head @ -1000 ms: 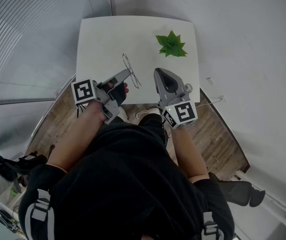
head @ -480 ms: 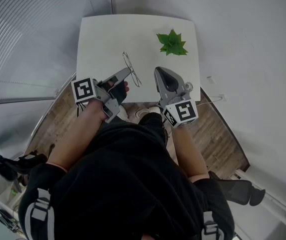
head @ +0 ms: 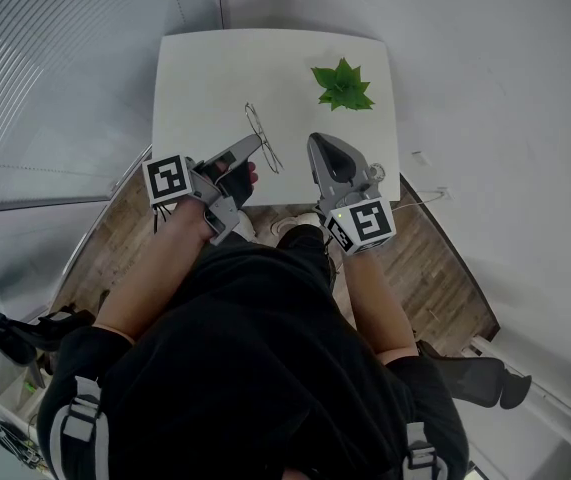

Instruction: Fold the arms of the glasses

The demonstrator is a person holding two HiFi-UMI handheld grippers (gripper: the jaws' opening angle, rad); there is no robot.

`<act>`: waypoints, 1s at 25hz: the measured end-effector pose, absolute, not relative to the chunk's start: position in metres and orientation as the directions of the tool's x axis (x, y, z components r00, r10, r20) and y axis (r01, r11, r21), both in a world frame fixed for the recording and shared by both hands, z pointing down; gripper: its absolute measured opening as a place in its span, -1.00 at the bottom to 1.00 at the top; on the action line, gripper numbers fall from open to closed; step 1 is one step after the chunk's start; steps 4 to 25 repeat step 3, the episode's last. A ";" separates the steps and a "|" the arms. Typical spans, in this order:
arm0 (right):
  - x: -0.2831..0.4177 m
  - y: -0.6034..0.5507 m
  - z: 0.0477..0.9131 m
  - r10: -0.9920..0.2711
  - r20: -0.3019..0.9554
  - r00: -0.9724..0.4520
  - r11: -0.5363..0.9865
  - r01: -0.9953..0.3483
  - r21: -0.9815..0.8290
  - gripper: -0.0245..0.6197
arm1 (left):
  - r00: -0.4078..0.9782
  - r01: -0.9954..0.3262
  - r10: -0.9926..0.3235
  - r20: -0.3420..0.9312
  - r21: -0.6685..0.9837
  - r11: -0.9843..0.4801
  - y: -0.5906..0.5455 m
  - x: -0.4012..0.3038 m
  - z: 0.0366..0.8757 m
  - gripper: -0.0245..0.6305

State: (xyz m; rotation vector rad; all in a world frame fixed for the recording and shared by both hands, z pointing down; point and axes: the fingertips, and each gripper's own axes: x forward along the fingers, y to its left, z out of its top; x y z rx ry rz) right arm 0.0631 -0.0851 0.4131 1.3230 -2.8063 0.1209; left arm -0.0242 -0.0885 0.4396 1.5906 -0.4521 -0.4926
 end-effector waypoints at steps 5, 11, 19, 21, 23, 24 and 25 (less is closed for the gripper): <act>0.063 -0.085 0.412 -0.769 0.067 -0.636 0.634 -0.772 -0.054 -0.89 | 0.828 0.005 -0.559 -0.047 0.997 -0.077 -0.089 -0.024 0.438 -0.89; 0.063 -0.085 0.412 -0.769 0.067 -0.636 0.634 -0.772 -0.054 -0.89 | 0.828 0.005 -0.559 -0.047 0.997 -0.077 -0.089 -0.024 0.438 -0.89; 0.063 -0.085 0.412 -0.769 0.067 -0.636 0.634 -0.772 -0.054 -0.89 | 0.828 0.005 -0.559 -0.047 0.997 -0.077 -0.089 -0.024 0.438 -0.89; 0.063 -0.085 0.412 -0.769 0.067 -0.636 0.634 -0.772 -0.054 -0.89 | 0.828 0.005 -0.559 -0.047 0.997 -0.077 -0.089 -0.024 0.438 -0.89; 0.063 -0.085 0.412 -0.769 0.067 -0.636 0.634 -0.772 -0.054 -0.89 | 0.828 0.005 -0.559 -0.047 0.997 -0.077 -0.089 -0.024 0.438 -0.89; 0.063 -0.085 0.412 -0.769 0.067 -0.636 0.634 -0.772 -0.054 -0.89 | 0.828 0.005 -0.559 -0.047 0.997 -0.077 -0.089 -0.024 0.438 -0.89; 0.063 -0.085 0.412 -0.769 0.067 -0.636 0.634 -0.772 -0.054 -0.89 | 0.828 0.005 -0.559 -0.047 0.997 -0.077 -0.089 -0.024 0.438 -0.89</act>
